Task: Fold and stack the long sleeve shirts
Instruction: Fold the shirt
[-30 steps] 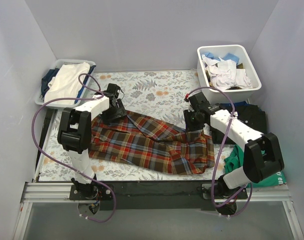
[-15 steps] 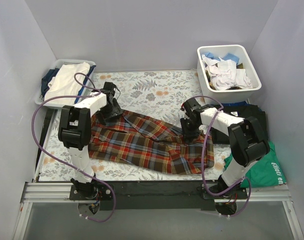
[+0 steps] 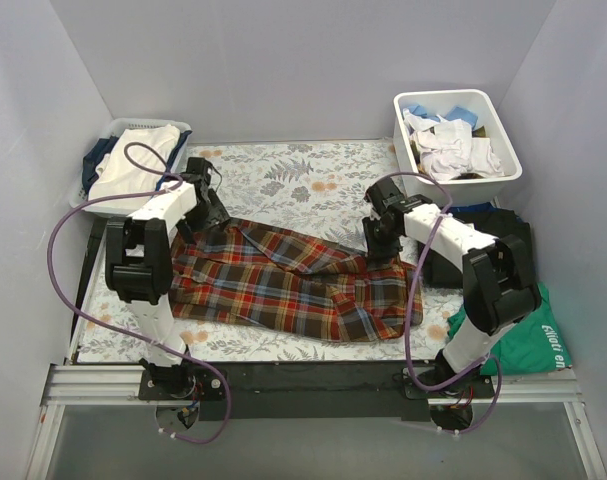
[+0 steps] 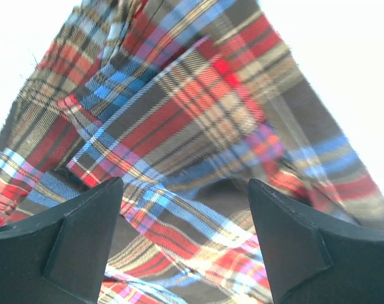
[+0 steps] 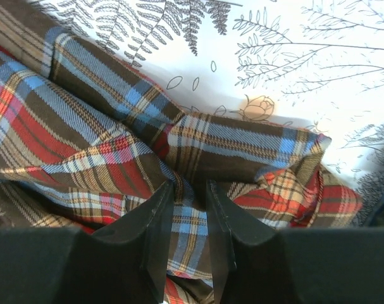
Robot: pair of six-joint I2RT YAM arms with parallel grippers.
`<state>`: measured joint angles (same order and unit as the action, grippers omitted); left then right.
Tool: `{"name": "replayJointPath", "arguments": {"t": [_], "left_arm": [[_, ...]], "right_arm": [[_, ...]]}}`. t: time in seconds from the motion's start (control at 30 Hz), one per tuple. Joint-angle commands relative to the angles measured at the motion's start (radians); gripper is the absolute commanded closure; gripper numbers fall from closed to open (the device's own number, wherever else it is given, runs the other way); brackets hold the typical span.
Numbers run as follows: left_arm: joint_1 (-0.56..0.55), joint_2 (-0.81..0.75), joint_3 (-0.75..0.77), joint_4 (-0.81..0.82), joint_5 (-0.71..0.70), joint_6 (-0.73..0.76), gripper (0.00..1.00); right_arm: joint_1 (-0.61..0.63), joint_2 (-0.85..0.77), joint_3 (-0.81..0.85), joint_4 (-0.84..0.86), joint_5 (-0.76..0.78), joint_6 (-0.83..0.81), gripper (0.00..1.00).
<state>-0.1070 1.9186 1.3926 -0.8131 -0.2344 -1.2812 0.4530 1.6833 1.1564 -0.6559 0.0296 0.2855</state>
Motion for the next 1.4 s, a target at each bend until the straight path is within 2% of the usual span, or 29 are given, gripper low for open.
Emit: {"name": "replayJointPath", "arguments": {"t": [0.0,0.17,0.33,0.43,0.6,0.7,0.83,0.9,1.1,1.2,1.37], "left_arm": [[0.004,-0.15,0.081,0.041,0.065,0.069,0.18],[0.001,-0.147,0.175,0.057,0.185,0.108,0.17],[-0.016,-0.139,0.187,0.081,0.233,0.131,0.17],[-0.02,-0.132,0.187,0.095,0.282,0.151,0.17],[-0.033,-0.113,0.197,0.098,0.287,0.178,0.16],[-0.033,-0.11,0.204,0.101,0.285,0.187,0.16],[-0.034,-0.105,0.212,0.101,0.27,0.192,0.16],[-0.034,-0.109,0.21,0.088,0.247,0.191,0.16],[-0.028,-0.162,0.175,0.032,0.064,0.145,0.11],[-0.011,-0.167,0.172,-0.027,0.0,0.1,0.11],[0.076,-0.21,0.112,-0.043,0.016,0.039,0.08]], "right_arm": [[-0.004,-0.121,0.04,-0.021,0.036,-0.003,0.65],[0.006,-0.223,-0.046,-0.054,-0.002,0.024,0.65],[0.03,-0.24,-0.178,-0.079,-0.079,0.081,0.65],[0.038,-0.215,-0.214,-0.085,-0.089,0.112,0.65],[0.036,-0.084,-0.186,-0.09,-0.036,0.115,0.65],[0.036,0.028,-0.114,-0.067,0.021,0.106,0.65],[0.029,0.23,0.076,-0.053,0.075,0.08,0.66],[0.013,0.306,0.239,-0.057,0.087,0.069,0.66],[-0.046,0.594,0.684,-0.123,0.079,0.02,0.66],[-0.059,0.636,0.805,-0.139,0.058,-0.011,0.66],[-0.057,0.521,0.766,-0.108,0.059,-0.025,0.66]]}}
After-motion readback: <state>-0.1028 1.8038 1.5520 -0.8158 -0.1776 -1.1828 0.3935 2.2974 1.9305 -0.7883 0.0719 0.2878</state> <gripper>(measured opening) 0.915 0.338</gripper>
